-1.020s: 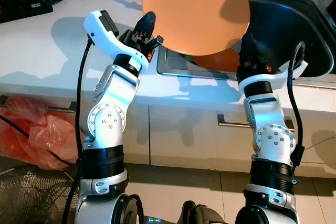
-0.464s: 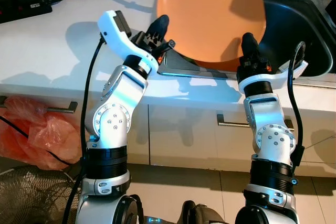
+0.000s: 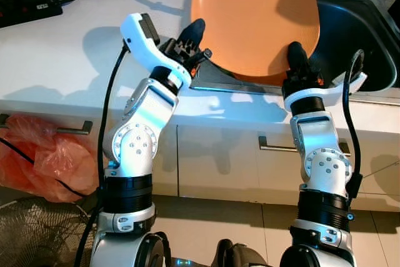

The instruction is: Kitchen organization

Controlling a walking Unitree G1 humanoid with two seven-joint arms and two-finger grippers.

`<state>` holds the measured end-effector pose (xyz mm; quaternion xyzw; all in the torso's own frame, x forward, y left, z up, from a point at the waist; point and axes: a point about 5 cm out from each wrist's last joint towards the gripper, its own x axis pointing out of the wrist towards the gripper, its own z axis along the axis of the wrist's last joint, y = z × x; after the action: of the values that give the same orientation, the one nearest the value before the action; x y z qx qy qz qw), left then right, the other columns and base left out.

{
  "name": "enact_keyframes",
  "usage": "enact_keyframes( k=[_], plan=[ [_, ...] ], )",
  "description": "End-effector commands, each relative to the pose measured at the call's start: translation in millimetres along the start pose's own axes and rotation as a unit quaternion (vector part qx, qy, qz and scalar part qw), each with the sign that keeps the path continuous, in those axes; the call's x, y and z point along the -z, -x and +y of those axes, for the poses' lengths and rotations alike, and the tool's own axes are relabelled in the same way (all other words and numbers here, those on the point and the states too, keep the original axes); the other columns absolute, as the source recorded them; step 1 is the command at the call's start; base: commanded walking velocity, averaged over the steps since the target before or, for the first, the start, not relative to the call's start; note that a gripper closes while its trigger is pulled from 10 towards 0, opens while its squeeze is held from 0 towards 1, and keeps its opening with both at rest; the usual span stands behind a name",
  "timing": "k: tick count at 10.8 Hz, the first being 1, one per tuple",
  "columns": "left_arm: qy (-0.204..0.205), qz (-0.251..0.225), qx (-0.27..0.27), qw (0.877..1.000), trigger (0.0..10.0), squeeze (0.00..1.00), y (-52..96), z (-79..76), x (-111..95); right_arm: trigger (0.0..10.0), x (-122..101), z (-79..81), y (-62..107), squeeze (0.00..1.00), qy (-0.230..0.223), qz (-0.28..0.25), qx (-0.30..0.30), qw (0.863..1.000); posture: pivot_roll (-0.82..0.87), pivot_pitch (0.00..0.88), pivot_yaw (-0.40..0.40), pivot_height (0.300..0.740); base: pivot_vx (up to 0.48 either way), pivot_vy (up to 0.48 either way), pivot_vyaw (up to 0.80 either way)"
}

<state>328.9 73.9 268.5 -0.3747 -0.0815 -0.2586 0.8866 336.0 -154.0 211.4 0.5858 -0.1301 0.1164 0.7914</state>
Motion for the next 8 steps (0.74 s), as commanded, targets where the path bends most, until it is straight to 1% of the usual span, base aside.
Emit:
enact_keyframes(
  k=[1, 3, 4, 5, 6, 7, 8],
  plan=[
    [0.023, 0.0, 0.04, 0.999, 10.0, 0.0, -4.3, -19.2, 6, 0.0, -5, 1.4, 2.4, 0.0, -0.005, -0.015, -0.006, 1.0, 0.1, 0.179, -0.03, 0.74, 0.0, 0.0, 0.0],
    [0.021, 0.015, 0.028, 0.999, 10.0, 0.0, -2.2, -10.9, 13, 0.0, -7, 1.8, 2.2, 0.0, -0.018, -0.023, -0.007, 1.0, 0.1, 0.179, -0.03, 0.74, 0.0, 0.0, 0.0],
    [-0.005, 0.035, 0.02, 0.999, 10.0, 0.0, -0.4, -6.3, 21, 0.0, -8, 4.0, 1.9, 0.0, -0.024, -0.027, -0.011, 0.999, 0.1, 0.179, -0.029, 0.74, 0.0, 0.0, 0.0],
    [-0.017, 0.045, 0.016, 0.999, 10.0, 0.0, 0.5, -3.8, 25, 0.0, -9, 4.9, 1.8, 0.0, -0.029, -0.031, -0.012, 0.999, 0.1, 0.18, -0.029, 0.74, 0.0, 0.0, 0.0],
    [-0.023, 0.053, 0.007, 0.998, 10.0, 0.0, 1.3, -0.2, 28, 6.9, -11, 5.8, 1.3, 0.0, -0.037, -0.036, -0.009, 0.999, 0.1, 0.181, -0.029, 0.74, 0.0, 0.0, 0.0],
    [-0.027, 0.058, 0.002, 0.998, 10.0, 0.0, 1.7, 2.1, 30, 10.0, -13, 7.5, 0.3, 0.0, -0.049, -0.042, -0.008, 0.998, 0.1, 0.179, -0.03, 0.74, 0.0, 0.0, 0.0],
    [-0.023, 0.058, -0.001, 0.998, 10.0, 1.0, 1.8, 3.0, 31, 10.0, -14, 8.3, -0.1, 0.0, -0.053, -0.043, -0.009, 0.998, 0.1, 0.18, -0.029, 0.74, 0.0, 0.0, 0.0]
  ],
)
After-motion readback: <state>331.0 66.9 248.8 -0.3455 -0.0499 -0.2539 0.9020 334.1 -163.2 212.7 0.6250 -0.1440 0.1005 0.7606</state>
